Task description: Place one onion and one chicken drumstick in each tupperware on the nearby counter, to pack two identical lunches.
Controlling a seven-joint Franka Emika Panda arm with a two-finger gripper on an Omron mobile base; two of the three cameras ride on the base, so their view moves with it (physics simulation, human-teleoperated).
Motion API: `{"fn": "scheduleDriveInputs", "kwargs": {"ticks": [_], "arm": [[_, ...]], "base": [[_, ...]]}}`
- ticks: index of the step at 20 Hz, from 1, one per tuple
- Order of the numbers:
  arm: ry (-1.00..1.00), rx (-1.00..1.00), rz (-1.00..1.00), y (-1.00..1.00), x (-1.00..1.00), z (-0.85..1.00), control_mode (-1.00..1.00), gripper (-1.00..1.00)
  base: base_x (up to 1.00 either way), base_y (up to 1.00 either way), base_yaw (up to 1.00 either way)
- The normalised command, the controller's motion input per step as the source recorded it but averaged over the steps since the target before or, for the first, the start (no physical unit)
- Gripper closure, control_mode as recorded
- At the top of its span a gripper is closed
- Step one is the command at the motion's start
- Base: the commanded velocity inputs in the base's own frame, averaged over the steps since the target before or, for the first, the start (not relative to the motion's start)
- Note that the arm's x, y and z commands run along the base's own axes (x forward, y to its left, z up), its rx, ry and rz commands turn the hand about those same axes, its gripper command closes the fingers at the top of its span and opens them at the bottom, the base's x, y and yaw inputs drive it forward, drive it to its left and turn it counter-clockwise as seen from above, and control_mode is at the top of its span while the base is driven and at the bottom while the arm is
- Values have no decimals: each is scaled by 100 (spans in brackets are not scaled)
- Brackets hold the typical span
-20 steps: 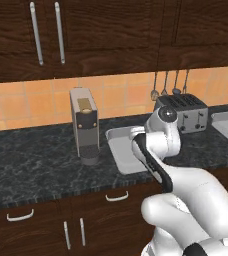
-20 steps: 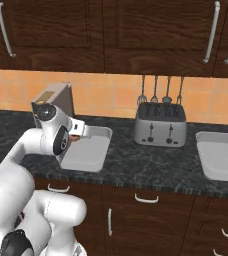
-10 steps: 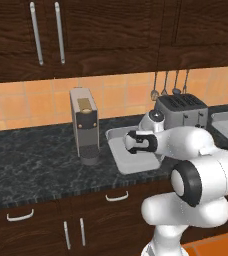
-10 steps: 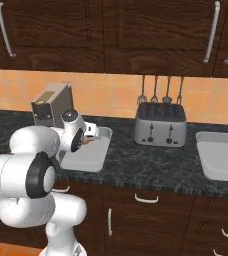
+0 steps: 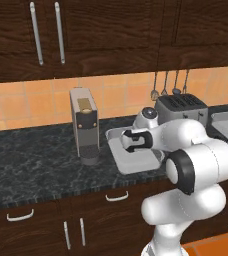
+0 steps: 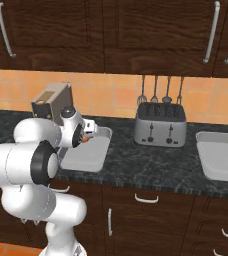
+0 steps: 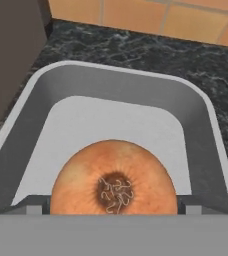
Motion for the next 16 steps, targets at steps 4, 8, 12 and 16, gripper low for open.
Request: {"fn": "scheduleDriveInputs", "kwargs": {"ticks": [4,8,12,16], "arm": [[0,3,-7,7,0,31,-100,-100],[0,11,-5,-2,-45,56,-100,-100],[8,28,-13,-16,-100,13,-100,-100],[0,16,0,-6,-100,66,-100,-100]], "base": [[0,0,0],[0,0,0],[0,0,0],[0,0,0]]}}
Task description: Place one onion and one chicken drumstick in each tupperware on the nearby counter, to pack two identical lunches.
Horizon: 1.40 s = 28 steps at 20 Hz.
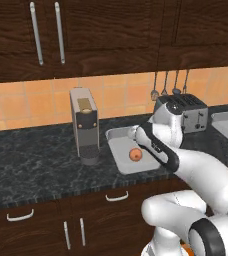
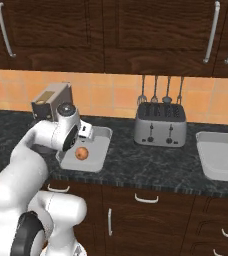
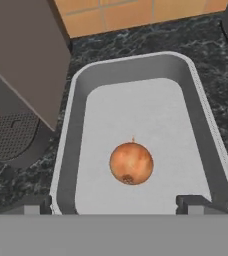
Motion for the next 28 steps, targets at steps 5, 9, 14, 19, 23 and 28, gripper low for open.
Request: {"fn": "scheduleDriveInputs", "kwargs": {"ticks": [5,9,14,19,23,28], "arm": [[6,6,0,9,-100,100,-100,-100],[13,-1,0,11,-100,100,-100,-100],[19,-21,2,-1,-100,100,-100,-100],[7,-26,7,-13,-100,92,-100,-100],[7,18,5,-49,-100,50,-100,-100],[-1,15,6,-21,-97,32,-100,-100]], "base": [[0,0,0],[0,0,0],[0,0,0],[0,0,0],[0,0,0],[0,0,0]]}}
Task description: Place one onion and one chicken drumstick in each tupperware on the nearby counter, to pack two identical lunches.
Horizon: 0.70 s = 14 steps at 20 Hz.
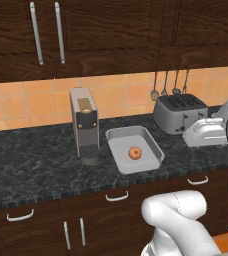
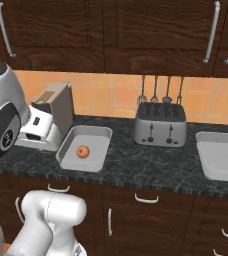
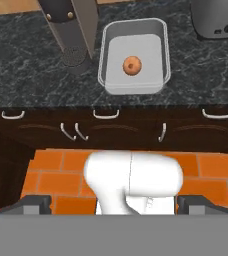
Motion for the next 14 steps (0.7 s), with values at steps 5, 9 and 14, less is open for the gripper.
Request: {"fn": "scheduleDriveInputs", "kwargs": {"ticks": [5,9,14], "arm": [[-6,-17,5,23,-81,3,-100,-100],[1,-10,-4,13,-8,17,-100,-100],[3,2,0,-2,0,8,-100,-100]], "base": [[0,0,0],[0,0,0],[0,0,0]]}}
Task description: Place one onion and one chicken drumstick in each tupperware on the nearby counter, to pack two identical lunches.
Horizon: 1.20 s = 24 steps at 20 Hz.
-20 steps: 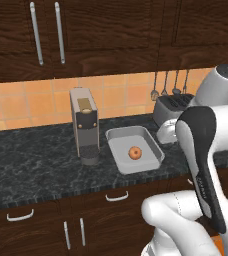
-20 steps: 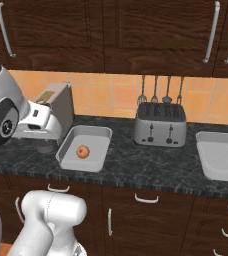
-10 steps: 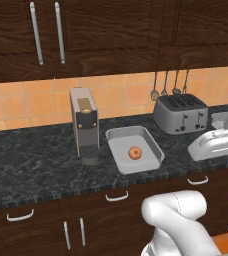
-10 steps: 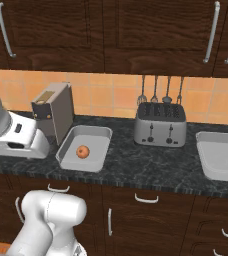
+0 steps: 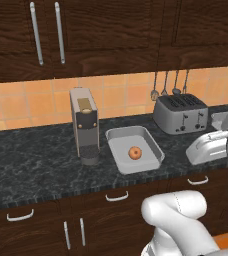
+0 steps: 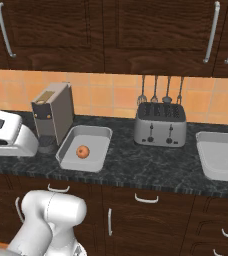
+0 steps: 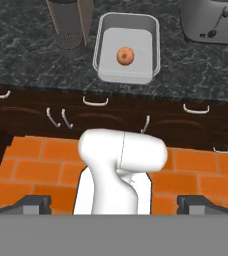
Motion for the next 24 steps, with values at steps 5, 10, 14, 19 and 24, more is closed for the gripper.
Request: {"fn": "scheduleDriveInputs", "kwargs": {"ticks": [5,10,14,19,24], "arm": [[0,0,0,0,0,0,100,-100],[0,0,0,0,0,0,100,-100],[0,0,0,0,0,0,100,-100],[0,0,0,0,0,0,100,-100],[0,0,0,0,0,0,100,-100]], "base": [[-28,-1,0],[-100,-32,0],[-29,-79,0],[-2,-100,0],[-15,-100,0]]}}
